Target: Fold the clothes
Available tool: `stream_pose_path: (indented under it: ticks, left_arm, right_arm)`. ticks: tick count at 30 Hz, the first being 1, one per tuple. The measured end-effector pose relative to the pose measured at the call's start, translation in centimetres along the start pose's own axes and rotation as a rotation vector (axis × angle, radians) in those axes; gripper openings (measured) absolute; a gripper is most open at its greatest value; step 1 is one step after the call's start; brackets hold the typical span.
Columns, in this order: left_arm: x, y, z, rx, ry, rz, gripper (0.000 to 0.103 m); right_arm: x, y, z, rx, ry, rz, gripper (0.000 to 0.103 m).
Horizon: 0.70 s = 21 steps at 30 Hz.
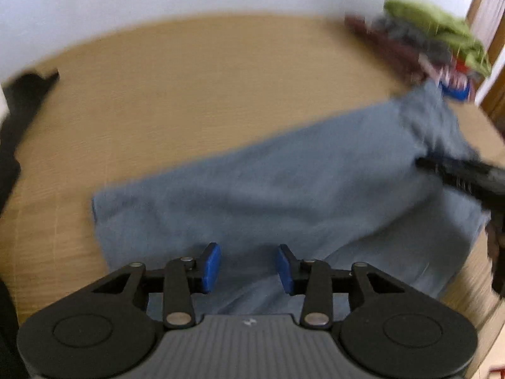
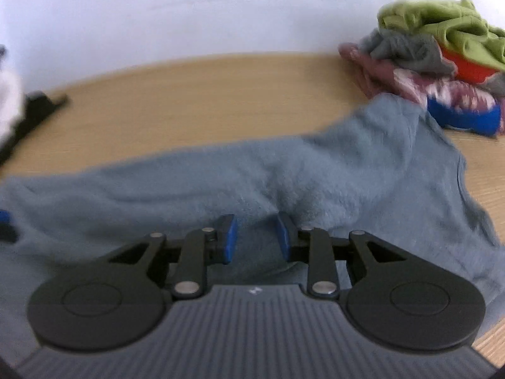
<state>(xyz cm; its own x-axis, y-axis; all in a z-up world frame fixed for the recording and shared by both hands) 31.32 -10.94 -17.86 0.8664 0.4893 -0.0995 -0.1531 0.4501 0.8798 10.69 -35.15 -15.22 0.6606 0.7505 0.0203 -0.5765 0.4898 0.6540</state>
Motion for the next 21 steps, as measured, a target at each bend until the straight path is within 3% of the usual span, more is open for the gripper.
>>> stream_pose_path:
  ticks: [3,4,6,9,11,14,16,18,19,21]
  left_arm:
    - [1.7,-0.1,-1.3,0.028,-0.038,-0.1,0.042]
    - [2.0,0.1,-1.6,0.022,-0.06,-0.126,0.042]
    - [2.7,0.8,-1.9,0.007,-0.116,-0.176,0.042]
    - [3.7,1.8,-1.4,-0.042,-0.118,-0.242,0.042]
    - [4.6,2.0,-0.6,-0.092,-0.113,-0.238,0.043]
    - [4.9,1.0,-0.4,-0.068,-0.162,-0.234,0.042]
    - [4.8,0.5,-0.8,-0.029,-0.204,-0.234,0.042]
    - [4.7,0.7,-2.2,-0.04,-0.254,-0.227,0.045]
    - [4.5,0.8,-2.8,-0.046,-0.273,-0.225,0.046]
    - [4.3,1.2,-3.7,-0.061,-0.307,-0.227,0.049]
  right_arm:
    - [2.2,1.5,0.3,-0.008,0.004,-0.107,0.034]
    - [3.6,3.1,0.7,-0.037,-0.015,-0.09,0.033]
    - [6.7,5.0,1.2,-0.078,-0.049,-0.006,0.033]
    - [12.3,5.6,2.0,-0.044,-0.075,0.194,0.031]
    - [14.9,4.8,2.6,-0.005,-0.053,0.235,0.031]
    - [18.1,3.4,3.2,0.057,-0.017,0.28,0.031]
    - [19.3,1.6,2.9,0.159,0.006,0.327,0.03]
    - [20.7,0.6,1.8,0.241,0.046,0.315,0.03]
    - [21.3,0.0,1.3,0.253,0.061,0.285,0.029]
    - [21.9,-0.8,1.4,0.19,0.044,0.252,0.029]
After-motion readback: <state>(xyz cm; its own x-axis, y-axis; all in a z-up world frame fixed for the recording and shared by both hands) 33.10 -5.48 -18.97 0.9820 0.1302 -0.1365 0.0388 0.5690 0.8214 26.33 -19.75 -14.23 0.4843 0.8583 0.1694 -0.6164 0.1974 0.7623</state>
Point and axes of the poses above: each gripper's, at about its wrist camera, not at the fingertips, and y roughly against the way its jaws point, x to its left, z to its top, the point moved 4 cm from there along -y, roughly the way its jaws point, and after that the axes turned 1 degree about x, right-handed, at the moved point
